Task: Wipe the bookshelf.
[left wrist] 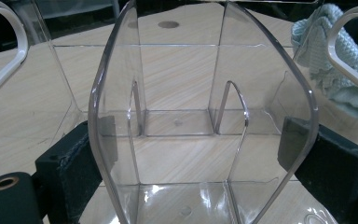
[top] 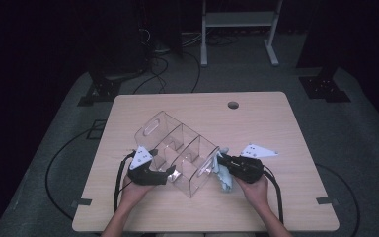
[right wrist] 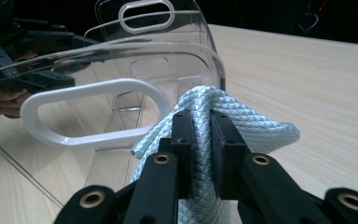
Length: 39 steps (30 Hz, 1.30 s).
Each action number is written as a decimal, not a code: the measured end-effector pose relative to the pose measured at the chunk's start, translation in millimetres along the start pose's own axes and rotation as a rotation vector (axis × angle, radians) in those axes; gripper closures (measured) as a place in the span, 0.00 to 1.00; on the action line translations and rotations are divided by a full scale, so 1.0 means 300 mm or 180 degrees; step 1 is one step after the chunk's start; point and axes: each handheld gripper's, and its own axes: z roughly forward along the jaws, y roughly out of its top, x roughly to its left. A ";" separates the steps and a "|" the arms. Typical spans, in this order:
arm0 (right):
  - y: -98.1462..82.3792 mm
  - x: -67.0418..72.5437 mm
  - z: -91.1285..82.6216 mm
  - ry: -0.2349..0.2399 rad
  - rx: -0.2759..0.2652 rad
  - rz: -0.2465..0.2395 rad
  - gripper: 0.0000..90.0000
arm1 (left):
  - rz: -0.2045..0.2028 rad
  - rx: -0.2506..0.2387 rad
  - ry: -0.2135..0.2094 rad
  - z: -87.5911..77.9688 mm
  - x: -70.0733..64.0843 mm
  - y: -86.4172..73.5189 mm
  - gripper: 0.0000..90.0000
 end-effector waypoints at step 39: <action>0.213 0.029 -0.019 0.0143 0.0027 -0.0035 0.89 | -0.0042 -0.0005 0.0101 0.015 -0.014 0.008 0.08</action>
